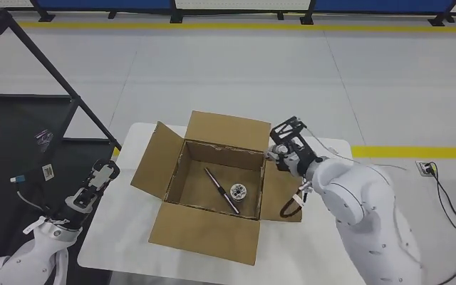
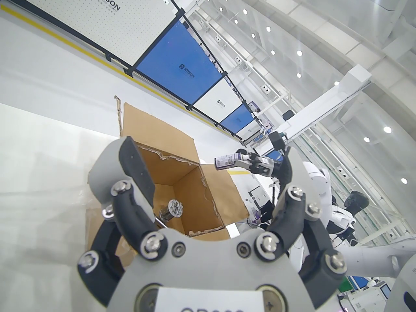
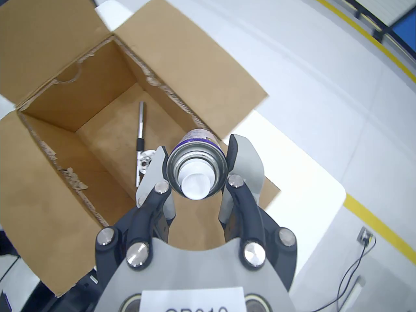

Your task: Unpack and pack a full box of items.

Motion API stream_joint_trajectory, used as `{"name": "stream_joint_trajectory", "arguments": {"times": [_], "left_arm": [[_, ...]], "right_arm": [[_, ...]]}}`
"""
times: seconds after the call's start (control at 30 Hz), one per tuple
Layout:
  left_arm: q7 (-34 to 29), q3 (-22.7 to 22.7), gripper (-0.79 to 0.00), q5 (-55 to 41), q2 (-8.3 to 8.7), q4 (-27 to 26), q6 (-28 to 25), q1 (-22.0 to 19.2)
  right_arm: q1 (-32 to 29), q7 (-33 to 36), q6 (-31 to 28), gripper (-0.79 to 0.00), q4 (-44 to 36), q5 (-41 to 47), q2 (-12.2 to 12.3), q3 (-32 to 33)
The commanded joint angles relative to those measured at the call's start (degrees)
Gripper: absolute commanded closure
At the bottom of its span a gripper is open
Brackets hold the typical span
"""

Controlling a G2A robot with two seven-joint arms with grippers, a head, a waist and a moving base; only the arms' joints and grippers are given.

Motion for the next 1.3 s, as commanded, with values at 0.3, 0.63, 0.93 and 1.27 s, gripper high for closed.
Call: {"name": "stream_joint_trajectory", "arguments": {"times": [0.3, 0.63, 0.93, 1.27], "left_arm": [[0.0, 0.0, -0.785, 0.0, 0.0, 0.0, 0.0, 0.0], [0.0, 0.0, -0.785, 0.0, 0.0, 0.0, 0.0, 0.0], [0.0, 0.0, -0.785, 0.0, 0.0, 0.0, 0.0, 0.0], [0.0, 0.0, -0.785, 0.0, 0.0, 0.0, 0.0, 0.0]], "right_arm": [[-5.25, -4.56, -0.43, 0.0, 15.2, -2.4, 2.1, 14.58], [-0.4, -6.36, -2.07, 0.0, 33.11, -3.42, 3.02, 15.33], [0.86, -5.98, -1.55, -0.576, 35.91, -4.3, 3.58, 14.66], [1.86, -4.29, -1.53, -0.785, 36.34, -3.35, 3.93, 13.19]]}}
